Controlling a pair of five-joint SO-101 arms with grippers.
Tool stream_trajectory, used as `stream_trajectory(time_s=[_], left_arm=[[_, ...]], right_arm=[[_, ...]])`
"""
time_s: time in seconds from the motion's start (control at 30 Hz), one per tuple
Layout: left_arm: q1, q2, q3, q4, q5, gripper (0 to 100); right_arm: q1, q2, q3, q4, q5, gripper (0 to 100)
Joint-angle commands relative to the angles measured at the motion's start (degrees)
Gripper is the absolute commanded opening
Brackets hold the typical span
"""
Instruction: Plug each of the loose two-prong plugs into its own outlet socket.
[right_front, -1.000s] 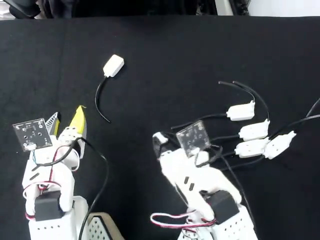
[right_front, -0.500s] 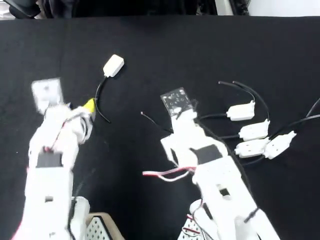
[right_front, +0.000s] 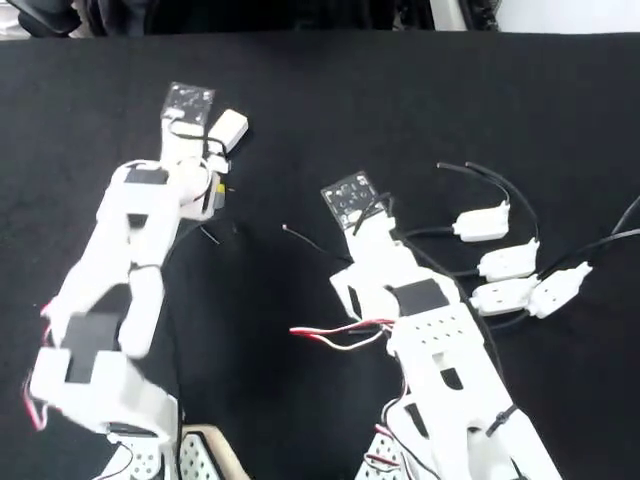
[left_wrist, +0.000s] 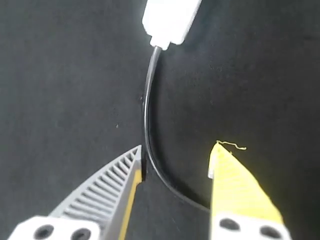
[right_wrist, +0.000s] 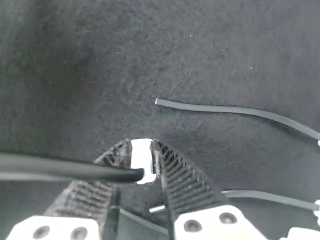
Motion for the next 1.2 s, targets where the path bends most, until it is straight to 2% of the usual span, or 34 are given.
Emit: stream_trajectory(time_s=[0.0, 0.13, 0.33, 0.47, 0.8, 1.07, 1.17], left_arm=[[0.13, 4.66, -8.04, 0.35, -3.69, 22], [-0.31, 9.49, -12.26, 0.35, -6.77, 22], [-3.21, 13.54, -15.25, 0.62, -6.77, 21], [-3.91, 14.51, -16.48, 3.78, -6.95, 11], [0.31, 18.11, -23.6, 19.69, -9.23, 10], [0.13, 28.92, -38.11, 33.14, -9.23, 9], [0.48, 32.88, -45.67, 41.93, -9.85, 2]], right_arm=[[0.53, 0.31, -2.77, -1.14, 3.16, 1.1], [0.53, 0.13, -2.42, -1.14, 4.13, 1.1], [0.53, 0.31, -2.07, -2.46, 4.13, 1.1], [0.53, 0.31, -2.07, -2.46, 4.13, 1.1], [0.53, 0.31, -2.07, -2.37, 4.13, 1.1], [0.53, 0.31, -1.98, -2.29, 4.13, 1.1], [0.62, 0.31, -1.71, -2.64, 4.13, 1.1]])
